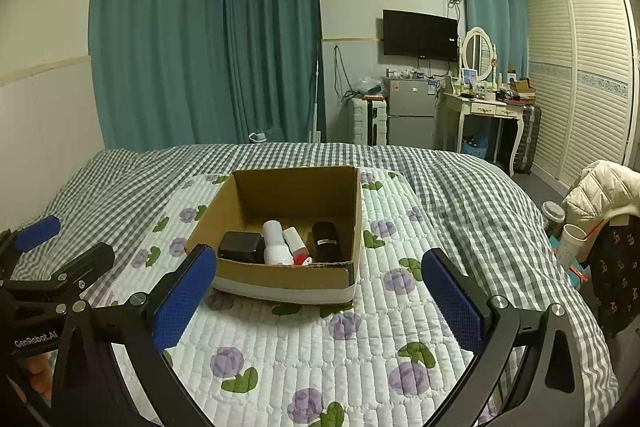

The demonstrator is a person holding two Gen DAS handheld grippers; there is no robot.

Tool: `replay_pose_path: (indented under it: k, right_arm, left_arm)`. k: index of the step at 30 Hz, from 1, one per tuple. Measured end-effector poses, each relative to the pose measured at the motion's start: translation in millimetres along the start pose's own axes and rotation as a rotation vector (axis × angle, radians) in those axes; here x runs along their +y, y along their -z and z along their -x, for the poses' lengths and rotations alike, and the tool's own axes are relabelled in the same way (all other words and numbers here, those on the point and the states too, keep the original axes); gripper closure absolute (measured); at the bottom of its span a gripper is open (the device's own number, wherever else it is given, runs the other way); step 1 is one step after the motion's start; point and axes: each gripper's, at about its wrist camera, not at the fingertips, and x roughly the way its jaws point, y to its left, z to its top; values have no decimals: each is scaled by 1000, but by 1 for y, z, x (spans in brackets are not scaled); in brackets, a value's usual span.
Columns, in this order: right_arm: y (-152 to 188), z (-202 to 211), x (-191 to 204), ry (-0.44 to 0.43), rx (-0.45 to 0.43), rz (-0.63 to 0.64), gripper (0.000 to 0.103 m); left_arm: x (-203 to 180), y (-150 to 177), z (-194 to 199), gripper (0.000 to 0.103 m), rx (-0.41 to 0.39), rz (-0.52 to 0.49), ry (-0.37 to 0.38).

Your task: Organize rigid objects

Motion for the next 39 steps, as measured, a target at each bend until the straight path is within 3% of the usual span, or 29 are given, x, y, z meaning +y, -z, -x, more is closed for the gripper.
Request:
replay_pose_path:
  k: [39]
  right_arm:
    - [4, -5, 8, 8, 24, 33, 0]
  left_arm:
    - [4, 2, 2, 0, 24, 3, 14]
